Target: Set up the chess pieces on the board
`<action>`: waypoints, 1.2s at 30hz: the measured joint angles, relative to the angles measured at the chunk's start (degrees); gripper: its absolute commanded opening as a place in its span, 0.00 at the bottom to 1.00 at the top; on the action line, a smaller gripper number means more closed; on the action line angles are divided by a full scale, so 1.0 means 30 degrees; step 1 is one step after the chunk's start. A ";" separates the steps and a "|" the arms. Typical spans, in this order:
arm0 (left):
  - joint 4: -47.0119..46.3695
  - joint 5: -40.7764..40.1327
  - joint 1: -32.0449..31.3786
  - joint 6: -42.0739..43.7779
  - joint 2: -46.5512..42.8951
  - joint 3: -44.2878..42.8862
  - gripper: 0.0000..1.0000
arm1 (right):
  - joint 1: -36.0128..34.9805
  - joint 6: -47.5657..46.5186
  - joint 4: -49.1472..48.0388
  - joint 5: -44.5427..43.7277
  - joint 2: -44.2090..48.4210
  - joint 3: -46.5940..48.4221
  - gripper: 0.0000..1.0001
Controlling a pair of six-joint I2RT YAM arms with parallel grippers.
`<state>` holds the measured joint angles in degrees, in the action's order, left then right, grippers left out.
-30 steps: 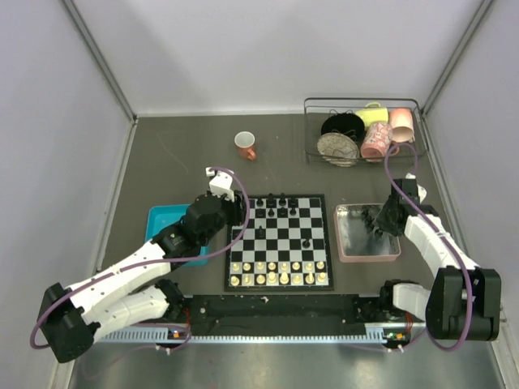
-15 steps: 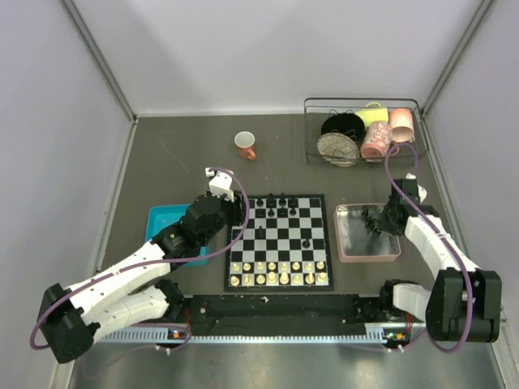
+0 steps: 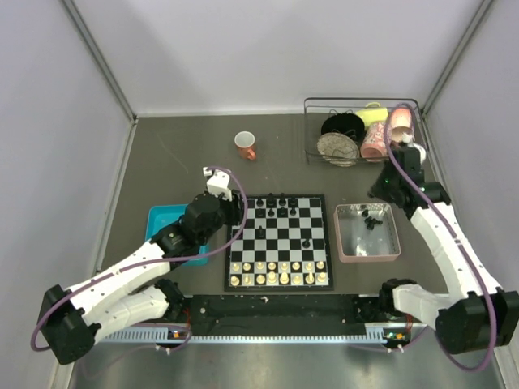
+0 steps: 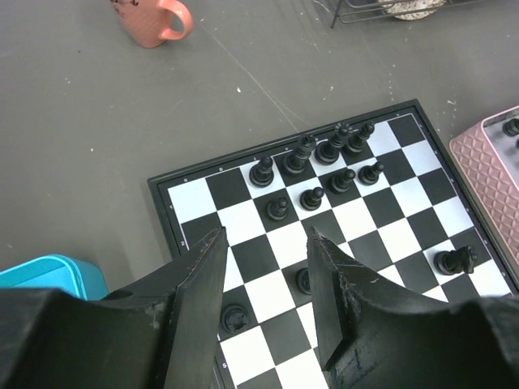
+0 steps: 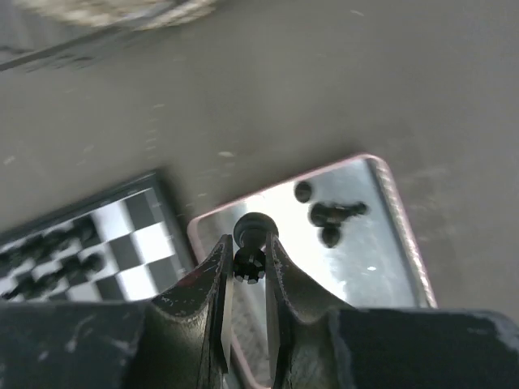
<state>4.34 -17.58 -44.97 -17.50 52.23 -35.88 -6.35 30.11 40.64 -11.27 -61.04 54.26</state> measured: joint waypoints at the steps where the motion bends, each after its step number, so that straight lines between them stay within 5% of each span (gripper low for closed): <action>1: 0.0087 0.0051 0.0131 -0.0117 0.0000 0.0000 0.49 | -0.0692 -0.0066 0.0007 0.0087 -0.0197 0.0663 0.00; 8: 0.0860 0.0707 0.1566 -0.0809 -0.0036 0.0000 0.51 | -0.4962 -0.0998 -0.0255 0.1676 -0.5151 0.5166 0.00; 17: 0.1311 0.1093 0.2412 -0.1188 -0.0831 0.0197 0.54 | -0.6054 -0.1843 -0.0168 0.2849 -1.1089 0.7104 0.00; 36: 0.1304 0.1566 0.2601 -0.1195 -0.0831 0.0517 0.54 | -0.6513 -0.2025 -0.0707 0.3308 -1.3413 0.7242 0.00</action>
<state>8.25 -12.88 -37.17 -21.08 49.74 -34.33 -25.89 24.03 38.52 -1.34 -101.27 75.99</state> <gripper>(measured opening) 0.536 0.166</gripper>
